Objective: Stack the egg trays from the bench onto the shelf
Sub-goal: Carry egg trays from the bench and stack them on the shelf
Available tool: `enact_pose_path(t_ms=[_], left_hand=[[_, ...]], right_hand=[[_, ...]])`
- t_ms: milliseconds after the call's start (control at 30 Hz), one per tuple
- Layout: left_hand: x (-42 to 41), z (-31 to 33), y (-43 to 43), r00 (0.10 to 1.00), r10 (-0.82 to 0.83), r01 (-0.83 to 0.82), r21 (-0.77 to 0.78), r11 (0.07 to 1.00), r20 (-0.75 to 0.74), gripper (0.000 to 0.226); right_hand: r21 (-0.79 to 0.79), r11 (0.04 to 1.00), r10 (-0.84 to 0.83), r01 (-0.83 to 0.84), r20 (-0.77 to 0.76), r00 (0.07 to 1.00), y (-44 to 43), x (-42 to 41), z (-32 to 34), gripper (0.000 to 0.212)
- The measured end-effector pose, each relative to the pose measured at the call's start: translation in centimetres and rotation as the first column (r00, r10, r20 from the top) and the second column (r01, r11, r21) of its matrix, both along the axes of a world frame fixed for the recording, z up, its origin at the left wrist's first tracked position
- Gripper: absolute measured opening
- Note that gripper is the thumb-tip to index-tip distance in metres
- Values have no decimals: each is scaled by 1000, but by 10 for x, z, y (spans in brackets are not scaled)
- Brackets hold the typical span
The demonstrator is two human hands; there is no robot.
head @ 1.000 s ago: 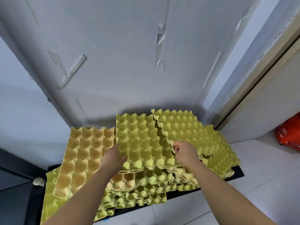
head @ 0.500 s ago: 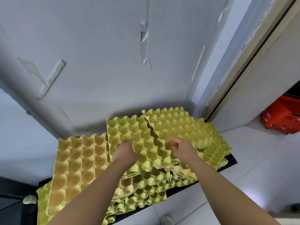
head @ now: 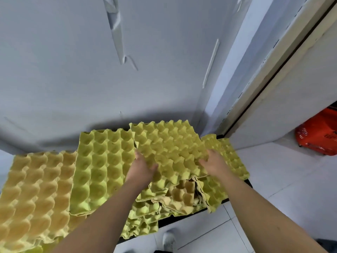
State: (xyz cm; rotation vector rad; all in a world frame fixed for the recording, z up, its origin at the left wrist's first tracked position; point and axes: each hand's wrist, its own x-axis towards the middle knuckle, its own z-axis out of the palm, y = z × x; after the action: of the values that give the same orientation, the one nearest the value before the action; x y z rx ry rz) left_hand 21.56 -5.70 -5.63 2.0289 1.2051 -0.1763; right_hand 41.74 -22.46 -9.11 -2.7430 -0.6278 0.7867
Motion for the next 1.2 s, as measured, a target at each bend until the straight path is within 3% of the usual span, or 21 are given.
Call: enact_pose_path(t_ms=[100,233,400,467,600,667,767,933,1200], left_hand=[[1,-7,-7,998,58,-58,0,998,14,83],[-1,-7,-13,996,76,-76,-18,997,34,85],[2,5,-16,977,117,-119,1,993,180,111],[-3,15,-11,953,150,-159,14,987,262,111],[-36,35,11,928,221,-241,30,970,299,104],[-62,40,23,923,257,-277,32,960,288,100],[-101,42,38,924,294,-315,53,948,244,95],[-154,26,65,925,318,-326,4,945,209,88],[-177,2,81,961,254,-255,-7,967,105,54]], right_hand=[[5,1000,-23,23,-118,993,-4,19,-16,81],[86,988,-100,130,-294,951,-3,18,-12,86],[255,929,-212,267,-221,952,0,19,-3,88],[308,908,-228,284,-206,952,1,15,5,82],[405,890,-136,209,-203,970,9,-11,20,46],[433,884,-76,176,-239,968,19,-33,23,46],[433,885,-35,170,-304,952,36,-69,22,69],[397,904,-11,156,-345,939,57,-123,19,76],[295,949,-5,108,-331,944,64,-161,14,80]])
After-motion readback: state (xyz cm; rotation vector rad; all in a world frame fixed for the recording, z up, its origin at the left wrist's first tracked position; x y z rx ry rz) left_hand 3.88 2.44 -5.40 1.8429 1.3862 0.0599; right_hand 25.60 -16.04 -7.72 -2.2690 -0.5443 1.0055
